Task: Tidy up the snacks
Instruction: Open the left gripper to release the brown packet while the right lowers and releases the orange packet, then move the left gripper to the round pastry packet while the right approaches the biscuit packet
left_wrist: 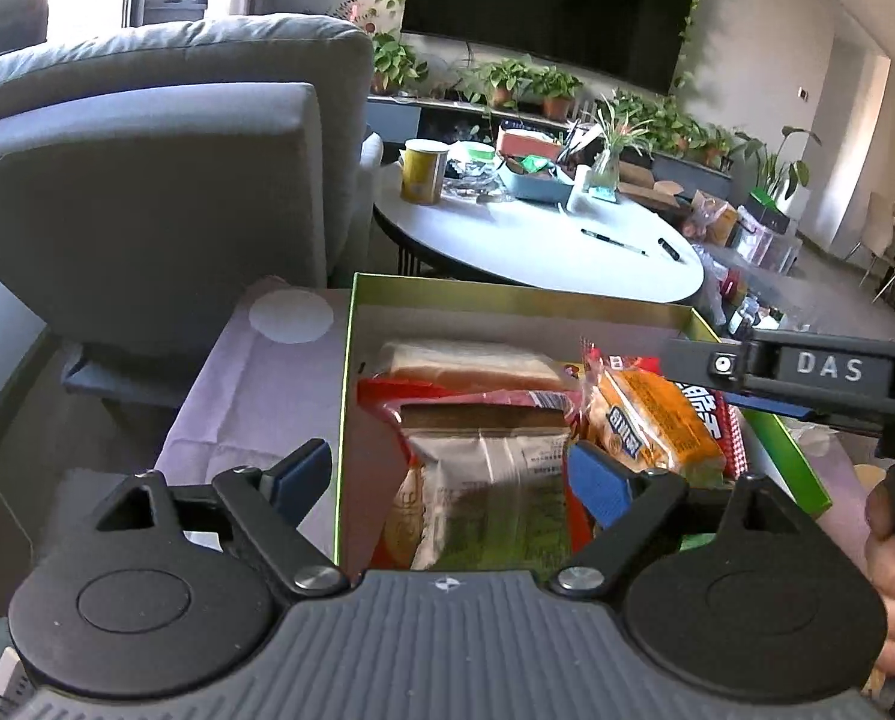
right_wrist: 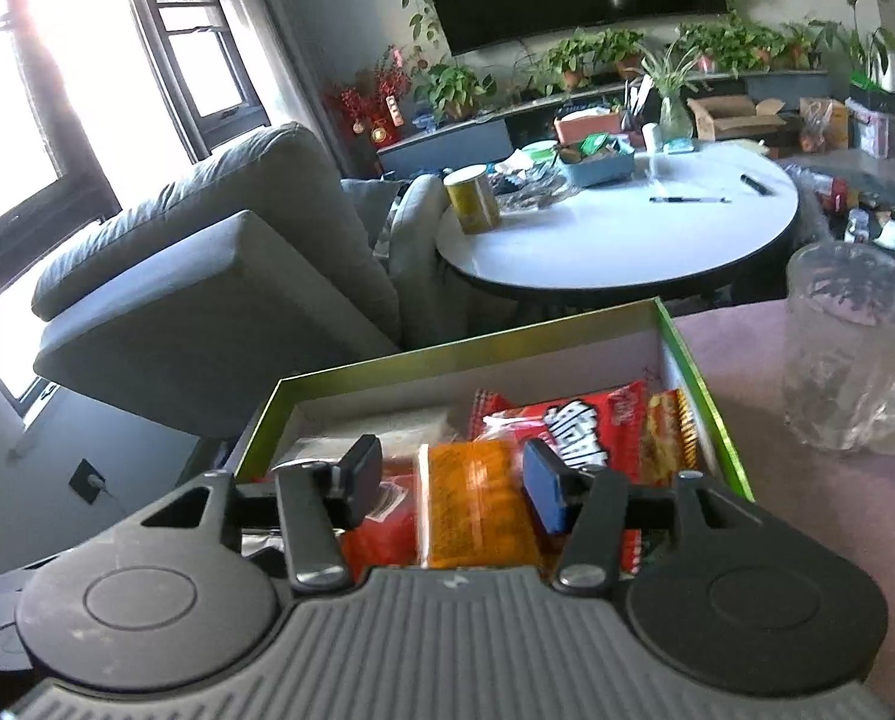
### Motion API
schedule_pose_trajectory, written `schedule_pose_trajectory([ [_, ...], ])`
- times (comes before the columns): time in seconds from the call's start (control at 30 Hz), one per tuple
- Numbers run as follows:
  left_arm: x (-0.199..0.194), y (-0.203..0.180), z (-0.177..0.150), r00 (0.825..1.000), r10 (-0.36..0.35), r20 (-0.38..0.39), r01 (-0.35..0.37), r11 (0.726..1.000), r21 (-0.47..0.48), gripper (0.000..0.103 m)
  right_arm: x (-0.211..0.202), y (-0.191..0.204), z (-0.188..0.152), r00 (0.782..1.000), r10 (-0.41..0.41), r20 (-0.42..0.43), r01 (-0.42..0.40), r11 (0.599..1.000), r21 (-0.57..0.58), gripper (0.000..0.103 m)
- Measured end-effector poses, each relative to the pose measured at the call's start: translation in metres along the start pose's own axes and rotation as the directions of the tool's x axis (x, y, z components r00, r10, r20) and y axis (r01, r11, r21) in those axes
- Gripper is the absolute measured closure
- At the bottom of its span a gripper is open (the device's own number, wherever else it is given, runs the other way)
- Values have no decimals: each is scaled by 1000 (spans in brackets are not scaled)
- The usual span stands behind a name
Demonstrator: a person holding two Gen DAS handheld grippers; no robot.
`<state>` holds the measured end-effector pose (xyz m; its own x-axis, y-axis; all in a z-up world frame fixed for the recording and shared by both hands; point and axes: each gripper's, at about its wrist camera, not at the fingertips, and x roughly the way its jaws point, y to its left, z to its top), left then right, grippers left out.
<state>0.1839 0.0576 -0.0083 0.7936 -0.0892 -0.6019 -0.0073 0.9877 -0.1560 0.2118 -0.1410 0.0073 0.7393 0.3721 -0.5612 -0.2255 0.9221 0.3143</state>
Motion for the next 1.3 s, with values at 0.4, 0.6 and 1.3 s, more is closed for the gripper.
schedule_pose_trajectory([
  [0.4, -32, -5, -35, 1000, 5, 17, -6, 998, 58, 18, -63, -37, -22, 999, -38, 35, 43, 988, -149, 40],
  [0.6, -53, -6, -53, 1000, 21, 13, -21, 997, 74, 18, -87, -58, -51, 998, -60, 5, 60, 978, -202, 39],
  [1.3, -83, -10, -131, 989, 54, -137, -25, 978, 208, 5, -95, -126, -110, 984, -49, -171, 0, 962, -273, 22],
])
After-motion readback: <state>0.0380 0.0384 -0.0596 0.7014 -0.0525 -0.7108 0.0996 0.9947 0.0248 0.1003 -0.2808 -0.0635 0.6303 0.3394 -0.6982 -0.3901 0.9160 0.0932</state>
